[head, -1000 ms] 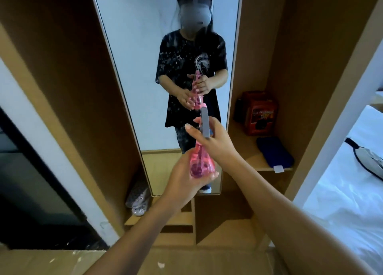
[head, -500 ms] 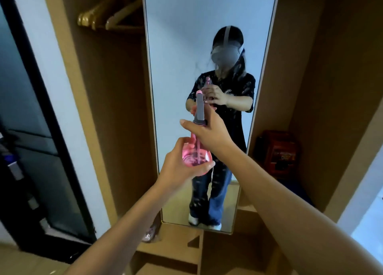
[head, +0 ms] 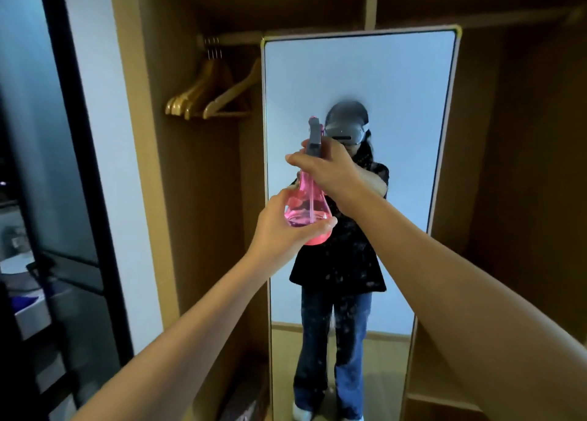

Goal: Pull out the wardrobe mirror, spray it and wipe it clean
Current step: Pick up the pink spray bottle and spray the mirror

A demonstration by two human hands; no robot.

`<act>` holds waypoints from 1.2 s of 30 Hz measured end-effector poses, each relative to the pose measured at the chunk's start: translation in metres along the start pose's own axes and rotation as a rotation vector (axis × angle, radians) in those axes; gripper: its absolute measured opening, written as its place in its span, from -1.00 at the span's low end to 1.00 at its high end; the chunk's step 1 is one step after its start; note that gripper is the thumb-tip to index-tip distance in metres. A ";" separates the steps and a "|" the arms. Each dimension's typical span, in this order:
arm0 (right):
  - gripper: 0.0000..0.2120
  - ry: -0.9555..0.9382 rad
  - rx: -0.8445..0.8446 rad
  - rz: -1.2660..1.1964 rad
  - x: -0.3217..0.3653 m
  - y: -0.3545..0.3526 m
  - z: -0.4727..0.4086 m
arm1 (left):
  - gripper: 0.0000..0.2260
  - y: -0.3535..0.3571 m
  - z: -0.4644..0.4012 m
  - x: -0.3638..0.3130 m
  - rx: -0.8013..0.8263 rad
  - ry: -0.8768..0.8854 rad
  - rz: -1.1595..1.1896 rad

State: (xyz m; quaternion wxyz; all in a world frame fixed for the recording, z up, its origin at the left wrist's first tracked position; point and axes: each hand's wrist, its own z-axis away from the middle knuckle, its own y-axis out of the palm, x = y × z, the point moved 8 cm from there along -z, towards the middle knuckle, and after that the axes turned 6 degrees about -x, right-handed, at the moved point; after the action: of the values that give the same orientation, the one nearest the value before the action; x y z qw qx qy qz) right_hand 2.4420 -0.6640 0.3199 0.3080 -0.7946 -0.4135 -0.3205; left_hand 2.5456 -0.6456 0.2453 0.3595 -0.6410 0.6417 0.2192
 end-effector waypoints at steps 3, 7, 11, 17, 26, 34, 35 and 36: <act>-0.63 0.010 -0.014 -0.013 0.009 0.005 -0.014 | -0.64 -0.009 -0.017 -0.005 0.015 0.018 0.004; -0.64 0.003 -0.034 -0.013 0.013 0.012 -0.027 | -0.66 -0.018 -0.032 -0.004 0.032 0.039 0.014; -0.73 -0.016 -0.020 0.011 0.020 0.022 -0.034 | -0.67 -0.023 -0.042 -0.003 0.056 0.059 0.018; -0.73 -0.021 -0.016 0.007 0.022 0.033 -0.048 | -0.67 -0.031 -0.054 0.001 0.041 0.060 0.020; -0.66 -0.018 0.012 0.011 0.018 0.044 -0.052 | -0.66 -0.040 -0.056 0.008 0.008 0.058 -0.001; -0.61 -0.005 -0.024 0.020 0.006 0.028 -0.044 | -0.65 -0.028 -0.049 0.012 0.040 0.043 -0.018; -0.61 0.002 -0.026 0.010 0.003 0.025 -0.043 | -0.64 -0.024 -0.047 0.011 0.046 0.042 -0.011; -0.61 0.008 -0.030 0.003 0.001 0.021 -0.042 | -0.64 -0.021 -0.046 0.010 0.050 0.045 -0.008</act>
State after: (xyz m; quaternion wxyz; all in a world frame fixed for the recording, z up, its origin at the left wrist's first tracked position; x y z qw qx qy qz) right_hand 2.4500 -0.7050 0.3415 0.2982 -0.7985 -0.4062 -0.3294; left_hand 2.5585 -0.6880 0.2715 0.3617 -0.6392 0.6524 0.1871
